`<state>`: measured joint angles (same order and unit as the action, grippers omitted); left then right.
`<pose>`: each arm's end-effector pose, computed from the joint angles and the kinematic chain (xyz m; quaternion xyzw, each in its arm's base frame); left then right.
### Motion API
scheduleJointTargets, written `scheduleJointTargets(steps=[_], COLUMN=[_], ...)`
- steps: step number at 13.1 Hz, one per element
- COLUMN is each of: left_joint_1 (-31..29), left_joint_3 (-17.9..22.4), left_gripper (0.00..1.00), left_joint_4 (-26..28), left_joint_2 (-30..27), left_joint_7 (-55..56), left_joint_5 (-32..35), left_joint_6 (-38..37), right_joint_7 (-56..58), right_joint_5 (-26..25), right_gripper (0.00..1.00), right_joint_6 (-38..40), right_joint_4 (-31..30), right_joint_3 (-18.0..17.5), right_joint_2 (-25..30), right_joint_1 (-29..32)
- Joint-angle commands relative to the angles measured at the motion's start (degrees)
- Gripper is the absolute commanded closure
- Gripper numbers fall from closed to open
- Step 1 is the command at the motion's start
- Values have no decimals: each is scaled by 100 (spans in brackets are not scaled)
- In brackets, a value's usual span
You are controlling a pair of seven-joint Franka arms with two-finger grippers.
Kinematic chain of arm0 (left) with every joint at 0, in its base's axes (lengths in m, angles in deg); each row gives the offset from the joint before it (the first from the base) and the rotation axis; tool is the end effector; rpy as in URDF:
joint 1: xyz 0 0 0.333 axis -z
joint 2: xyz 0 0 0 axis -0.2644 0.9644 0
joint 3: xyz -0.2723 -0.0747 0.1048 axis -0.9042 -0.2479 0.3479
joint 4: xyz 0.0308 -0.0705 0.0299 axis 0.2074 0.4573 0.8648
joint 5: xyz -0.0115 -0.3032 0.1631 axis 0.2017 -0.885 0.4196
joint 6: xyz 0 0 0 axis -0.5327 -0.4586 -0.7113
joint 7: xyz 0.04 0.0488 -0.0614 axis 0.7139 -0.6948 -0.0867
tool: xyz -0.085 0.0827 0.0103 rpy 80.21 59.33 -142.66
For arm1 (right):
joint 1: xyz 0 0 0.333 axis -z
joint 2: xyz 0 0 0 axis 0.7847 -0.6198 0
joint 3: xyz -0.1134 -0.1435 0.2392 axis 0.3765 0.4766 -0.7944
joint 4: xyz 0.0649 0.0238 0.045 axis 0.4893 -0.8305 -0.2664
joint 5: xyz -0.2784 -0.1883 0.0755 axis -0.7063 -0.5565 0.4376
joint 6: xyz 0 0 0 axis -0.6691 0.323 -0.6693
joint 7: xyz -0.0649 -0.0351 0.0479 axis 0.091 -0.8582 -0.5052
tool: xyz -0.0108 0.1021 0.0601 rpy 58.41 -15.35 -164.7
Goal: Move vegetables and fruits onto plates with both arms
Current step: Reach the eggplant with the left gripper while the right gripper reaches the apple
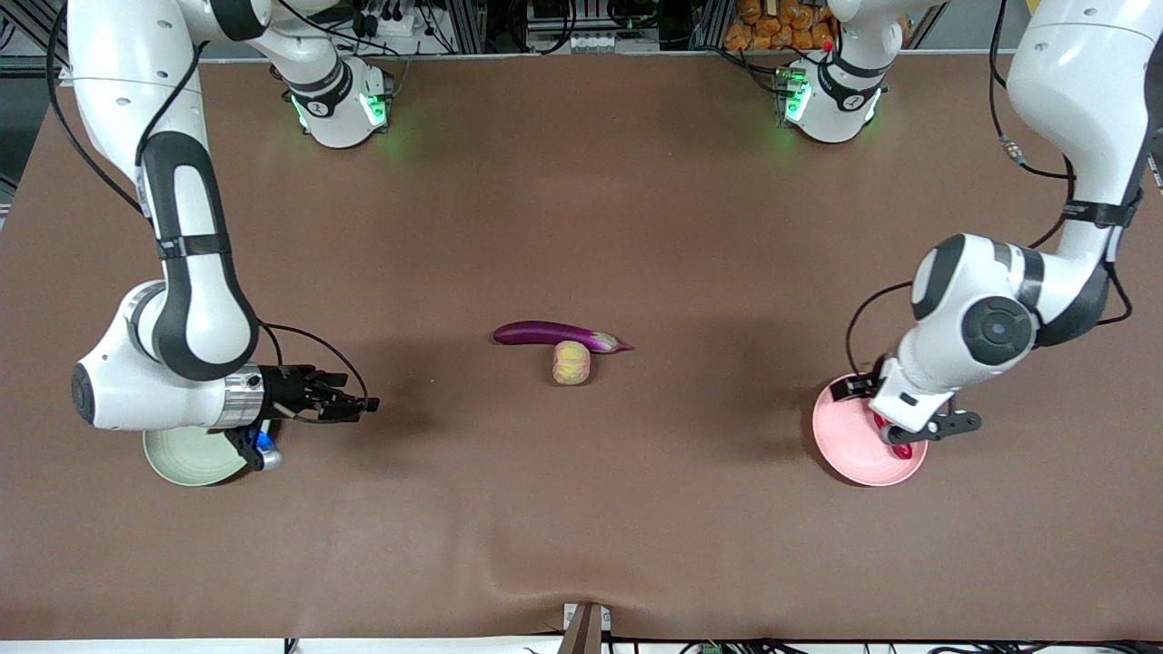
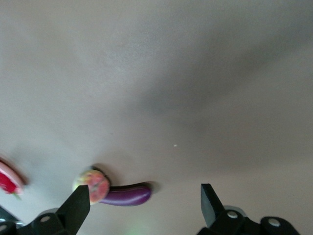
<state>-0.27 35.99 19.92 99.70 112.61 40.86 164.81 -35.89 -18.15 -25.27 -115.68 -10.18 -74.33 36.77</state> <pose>0.5969 -0.1140 0.3109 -0.9930 -0.1136 0.0178 0.0252 0.6270 0.0860 0.2888 -0.9070 0.2721 0.1774 0.2681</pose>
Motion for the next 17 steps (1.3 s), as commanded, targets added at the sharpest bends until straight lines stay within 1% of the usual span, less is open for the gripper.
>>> scheduleJointTargets(steps=[1, 2, 3, 4, 5, 7, 8, 11, 12, 13, 14, 16, 17], left_joint_1=[275, 590, 846, 1066, 1251, 1734, 1866, 2025, 2243, 2515, 2805, 3324, 3422], left_joint_3=[-412, -413, -404, -404, -404, -378, -369, -369, -360, -255, -37, 289, 360], left_gripper=[0, 0, 0, 0, 0, 0, 0, 0, 0, 0, 0, 0, 0], left_joint_4=[12, 4, 4, 12, 12, 4, 12, 4, -23, -292, -469, -568, -559], left_joint_2=[105, 228, 377, 483, 588, 747, 826, 1098, 1229, 1422, 1502, 1503, 1503], left_joint_7=[1609, 2451, 3191, 3972, 4728, 5672, 6172, 7589, 7914, 8170, 8381, 8463, 8480], left_joint_5=[7, 16, 25, 25, 51, 87, 86, 7, 33, 60, 43, 25, 25], left_joint_6=[-118, -75, 47, 353, 504, 567, 706, 1496, 1638, 1692, 1692, 1692, 1692], right_joint_7=[-785, -1093, -1305, -1447, -1578, -1737, -1755, -2166, -2308, -2318, -2309, -2274, -2257], right_joint_5=[675, 895, 984, 1055, 1317, 2246, 2460, 2497, 2497, 2488, 2488, 2479, 2479], right_gripper=[0, 0, 0, 0, 0, 0, 0, 0, 0, 0, 0, 0, 0], right_joint_6=[154, 162, 197, 224, 215, 250, 381, 374, 373, 365, 365, 365, 365], right_joint_4=[358, 489, 621, 718, 728, 728, 728, 737, 737, 737, 737, 737, 737], right_joint_3=[-45, -45, -54, -54, -63, -54, -54, -89, -124, -133, -133, -133, -133], right_joint_2=[-200, -287, -358, -411, -420, -516, -569, -578, -578, -578, -578, -578, -578], right_joint_1=[95, 104, 104, 130, 200, 507, 543, 438, 420, 368, 307, 288, 288])
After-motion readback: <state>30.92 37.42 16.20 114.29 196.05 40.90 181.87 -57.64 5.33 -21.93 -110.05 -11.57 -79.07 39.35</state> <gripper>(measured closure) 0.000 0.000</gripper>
